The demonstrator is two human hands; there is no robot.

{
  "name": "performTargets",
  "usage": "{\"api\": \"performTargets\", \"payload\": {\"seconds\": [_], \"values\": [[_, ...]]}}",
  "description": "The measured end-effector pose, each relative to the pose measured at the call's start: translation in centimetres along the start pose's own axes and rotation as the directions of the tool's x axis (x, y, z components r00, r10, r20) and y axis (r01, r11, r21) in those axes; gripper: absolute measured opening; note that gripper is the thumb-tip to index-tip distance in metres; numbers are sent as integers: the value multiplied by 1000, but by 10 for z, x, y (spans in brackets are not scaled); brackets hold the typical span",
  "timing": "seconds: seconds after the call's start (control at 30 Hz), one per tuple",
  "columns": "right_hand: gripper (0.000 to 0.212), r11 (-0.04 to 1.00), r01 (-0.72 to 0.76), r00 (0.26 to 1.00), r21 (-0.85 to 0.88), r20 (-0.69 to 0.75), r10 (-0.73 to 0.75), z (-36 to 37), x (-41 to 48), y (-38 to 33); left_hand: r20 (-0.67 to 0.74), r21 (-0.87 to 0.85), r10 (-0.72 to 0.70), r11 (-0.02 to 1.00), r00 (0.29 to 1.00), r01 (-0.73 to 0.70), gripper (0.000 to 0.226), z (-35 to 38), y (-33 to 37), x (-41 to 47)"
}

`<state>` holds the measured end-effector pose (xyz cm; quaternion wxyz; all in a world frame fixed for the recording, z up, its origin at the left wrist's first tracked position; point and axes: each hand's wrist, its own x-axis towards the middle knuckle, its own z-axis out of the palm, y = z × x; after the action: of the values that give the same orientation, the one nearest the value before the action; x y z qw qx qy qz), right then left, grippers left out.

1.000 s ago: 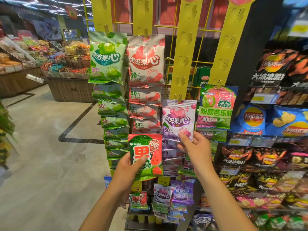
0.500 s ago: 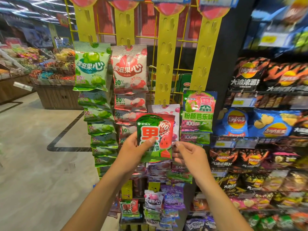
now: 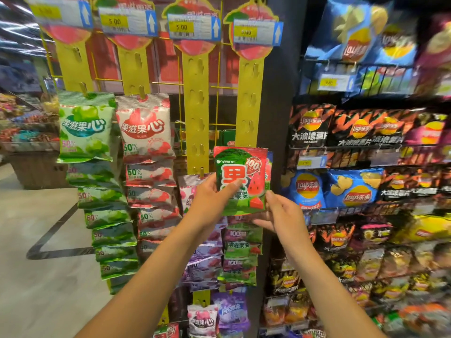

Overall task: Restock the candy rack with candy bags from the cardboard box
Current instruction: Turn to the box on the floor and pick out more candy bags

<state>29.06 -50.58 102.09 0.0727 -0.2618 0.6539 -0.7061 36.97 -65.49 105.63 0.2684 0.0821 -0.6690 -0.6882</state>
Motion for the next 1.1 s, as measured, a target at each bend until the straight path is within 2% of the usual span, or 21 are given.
{"api": "performTargets", "payload": {"seconds": [0.23, 0.3, 0.47, 0.57, 0.7, 0.83, 0.97, 1.1], "values": [[27, 998, 49, 997, 32, -53, -47, -16, 25, -22, -40, 205, 93, 975, 995, -83, 22, 21, 18, 20], [26, 996, 79, 995, 41, -62, -76, -19, 33, -29, -40, 174, 60, 983, 997, -52, 26, 25, 29, 26], [28, 988, 136, 987, 68, -91, -130, -20, 52, -47, -15, 85, 29, 996, 999, -27, 18, 32, 58, 39], [29, 985, 142, 986, 93, -97, -133, -19, 57, -51, -1, 61, 12, 998, 1000, -12, 22, 33, 65, 44], [27, 986, 125, 989, 107, -97, -115, -19, 54, -41, 1, 87, -40, 995, 999, 40, 29, 31, 56, 42], [31, 990, 104, 991, 92, -90, -96, -18, 49, -28, -31, 146, -72, 986, 997, 75, 27, 27, 41, 41], [33, 992, 93, 992, 89, -92, -85, -19, 48, -21, -32, 241, -47, 969, 998, 53, 34, 21, 35, 34], [21, 990, 132, 984, 55, -124, -124, -20, 50, -15, -74, 273, -1, 962, 997, 21, 51, 5, 20, 20]]}}
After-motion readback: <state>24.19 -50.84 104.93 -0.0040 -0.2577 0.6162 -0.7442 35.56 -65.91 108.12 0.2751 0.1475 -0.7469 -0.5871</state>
